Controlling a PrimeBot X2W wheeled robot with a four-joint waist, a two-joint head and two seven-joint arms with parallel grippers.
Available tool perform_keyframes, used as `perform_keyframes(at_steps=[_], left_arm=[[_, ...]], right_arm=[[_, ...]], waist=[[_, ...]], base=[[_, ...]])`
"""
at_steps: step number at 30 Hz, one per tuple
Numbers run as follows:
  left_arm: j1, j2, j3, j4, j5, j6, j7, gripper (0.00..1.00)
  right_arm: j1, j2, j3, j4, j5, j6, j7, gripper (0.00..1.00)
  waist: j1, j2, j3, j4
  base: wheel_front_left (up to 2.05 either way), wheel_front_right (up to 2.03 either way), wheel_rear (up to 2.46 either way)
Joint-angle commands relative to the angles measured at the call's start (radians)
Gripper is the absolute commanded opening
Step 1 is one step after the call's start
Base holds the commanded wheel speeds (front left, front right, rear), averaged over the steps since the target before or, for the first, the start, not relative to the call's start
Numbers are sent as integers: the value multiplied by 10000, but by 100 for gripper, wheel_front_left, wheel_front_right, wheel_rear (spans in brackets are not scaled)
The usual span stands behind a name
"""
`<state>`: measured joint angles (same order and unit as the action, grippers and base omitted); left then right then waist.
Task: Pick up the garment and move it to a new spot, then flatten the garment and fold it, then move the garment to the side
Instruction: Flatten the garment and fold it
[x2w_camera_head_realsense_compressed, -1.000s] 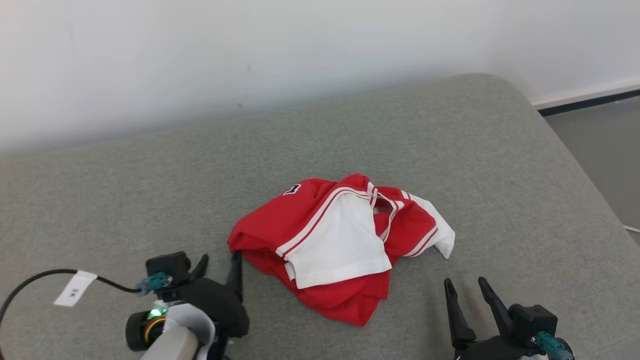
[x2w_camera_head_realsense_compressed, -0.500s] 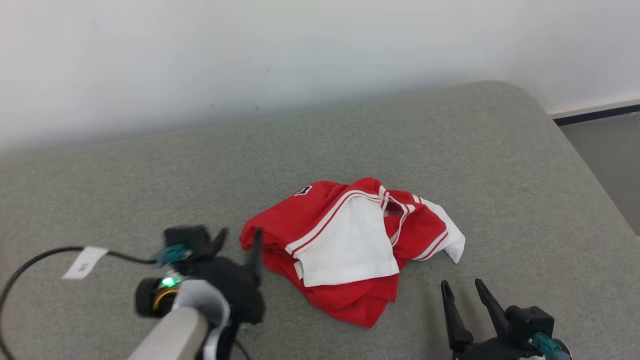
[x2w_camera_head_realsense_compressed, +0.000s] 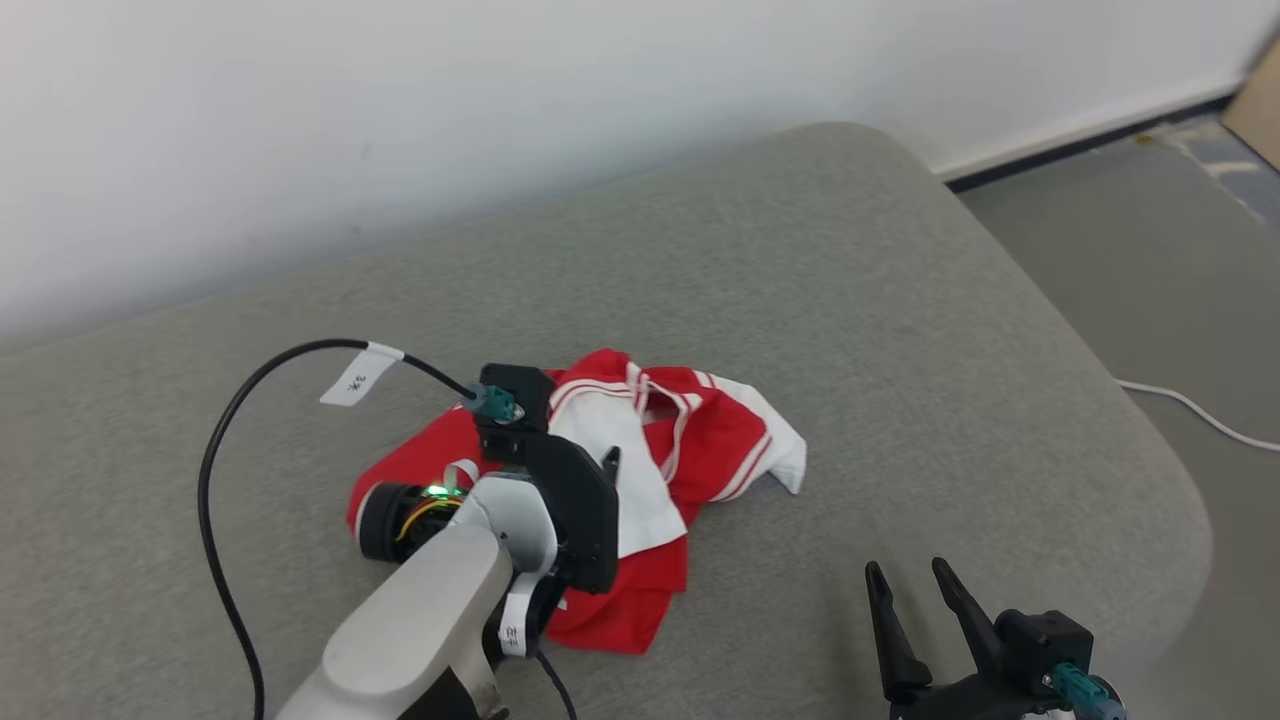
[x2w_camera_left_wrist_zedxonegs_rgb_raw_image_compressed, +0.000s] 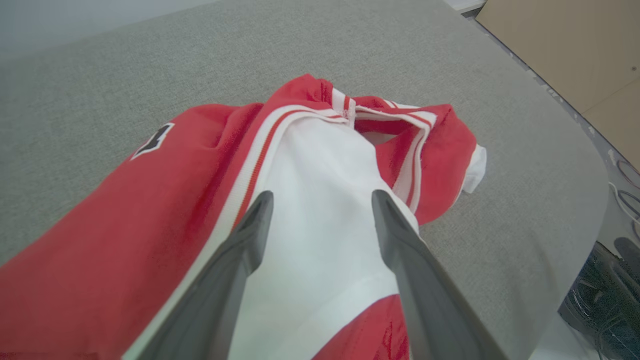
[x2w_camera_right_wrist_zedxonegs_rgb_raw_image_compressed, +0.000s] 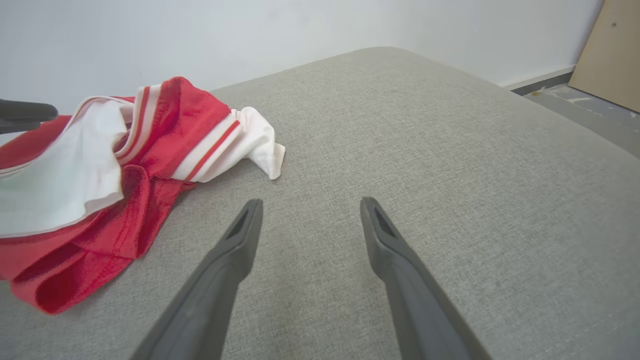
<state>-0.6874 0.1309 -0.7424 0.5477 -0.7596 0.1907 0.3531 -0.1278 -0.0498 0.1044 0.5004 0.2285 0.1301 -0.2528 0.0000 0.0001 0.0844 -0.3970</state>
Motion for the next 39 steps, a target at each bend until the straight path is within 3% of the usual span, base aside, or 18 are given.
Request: perform_keyframes(at_steps=[1,12,13,14,19,28,33,39], left_arm=[[-178,16,-19,230,135,162,62,100],[-679,-122,47,1367,177,436,-48,100],[-760,-120,14,1419,258,459,-143,46],[-839,-109,-12,1450,320,441,-225,0],[-1044,-179,67,1500,224,99,-695,0],[-2397,-523,1048,142,200,-790,-4206,0],[-3473,-666,1333,-797,101,-1277,-5306,0],[-3922,-750,1915,-1889,-453,-1264,-5858,0]], right_arm=[[-106,-7,17,21,54,13,-58,100],[-163,-7,152,77,352,13,-119,100],[-169,-7,179,82,370,13,-123,100],[-160,-5,194,92,377,13,-126,100],[-173,-8,133,127,398,13,-132,100],[-209,-8,2,73,245,13,-133,100],[-180,-8,-20,102,164,13,-124,100],[-26,-7,-155,130,49,13,-124,100]], waist=[[0,-1,287,-783],[0,-1,639,-1217],[0,-1,658,-1207],[0,-1,676,-1189],[0,-1,704,-1005],[0,-1,575,-310],[0,-1,329,151],[0,-1,75,686]], base=[[0,0,0],[0,0,0],[0,0,0],[0,0,0],[0,0,0],[0,0,0],[0,0,0],[0,0,0]])
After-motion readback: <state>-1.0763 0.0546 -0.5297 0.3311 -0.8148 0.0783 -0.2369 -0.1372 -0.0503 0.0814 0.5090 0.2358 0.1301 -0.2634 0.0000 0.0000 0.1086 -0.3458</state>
